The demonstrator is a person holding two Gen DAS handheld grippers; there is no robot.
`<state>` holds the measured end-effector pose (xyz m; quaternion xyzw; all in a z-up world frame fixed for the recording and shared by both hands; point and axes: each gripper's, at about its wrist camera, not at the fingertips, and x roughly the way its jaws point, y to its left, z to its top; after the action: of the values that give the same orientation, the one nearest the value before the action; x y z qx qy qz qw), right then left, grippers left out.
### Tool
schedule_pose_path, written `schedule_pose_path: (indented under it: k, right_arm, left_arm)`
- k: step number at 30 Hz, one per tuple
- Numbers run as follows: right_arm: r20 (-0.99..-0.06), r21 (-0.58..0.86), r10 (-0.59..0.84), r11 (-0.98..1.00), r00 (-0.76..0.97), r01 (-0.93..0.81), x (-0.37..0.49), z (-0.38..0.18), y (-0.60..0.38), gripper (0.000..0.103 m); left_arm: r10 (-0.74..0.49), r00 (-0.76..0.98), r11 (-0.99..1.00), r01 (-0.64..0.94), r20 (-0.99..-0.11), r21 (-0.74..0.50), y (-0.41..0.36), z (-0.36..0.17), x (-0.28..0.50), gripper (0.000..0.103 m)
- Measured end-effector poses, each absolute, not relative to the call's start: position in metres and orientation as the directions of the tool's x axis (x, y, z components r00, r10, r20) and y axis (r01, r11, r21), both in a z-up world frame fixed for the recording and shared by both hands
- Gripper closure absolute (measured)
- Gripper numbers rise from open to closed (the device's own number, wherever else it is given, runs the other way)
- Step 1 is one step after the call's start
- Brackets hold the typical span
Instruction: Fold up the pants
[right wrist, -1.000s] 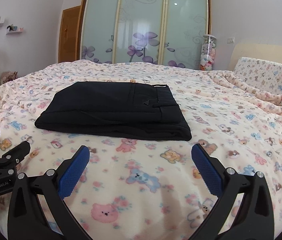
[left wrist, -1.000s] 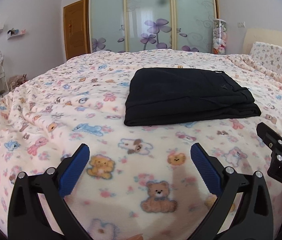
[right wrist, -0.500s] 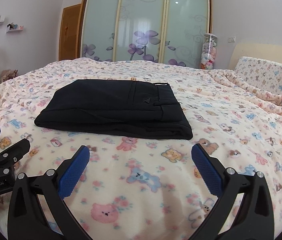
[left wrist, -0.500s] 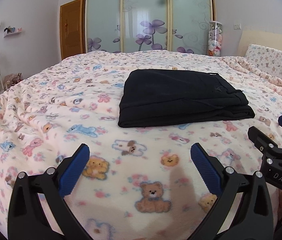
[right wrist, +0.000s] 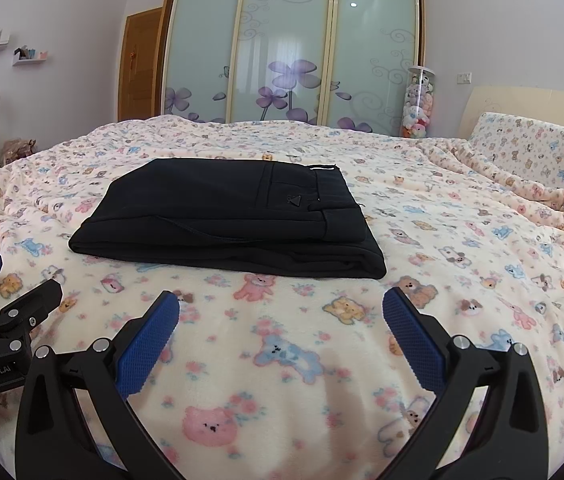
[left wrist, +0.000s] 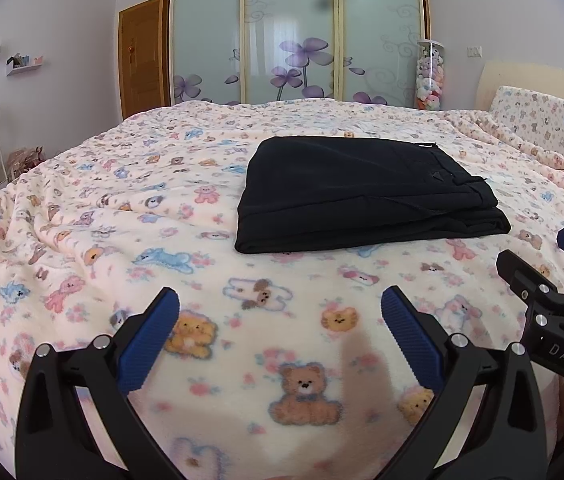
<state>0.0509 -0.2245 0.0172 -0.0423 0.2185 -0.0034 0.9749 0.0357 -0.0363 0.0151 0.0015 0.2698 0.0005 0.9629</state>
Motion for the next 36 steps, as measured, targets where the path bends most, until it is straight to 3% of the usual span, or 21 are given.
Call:
schedule_pose_path:
  k: [36]
  right_arm:
    - [-0.426, -0.075, -0.029, 0.997, 0.904, -0.003, 0.0533, 0.0156, -0.2305, 0.001]
  left_arm:
    - [0.002, 0.855, 1.0, 0.009, -0.519, 0.02, -0.0413, 0.0149, 0.0362, 0.002]
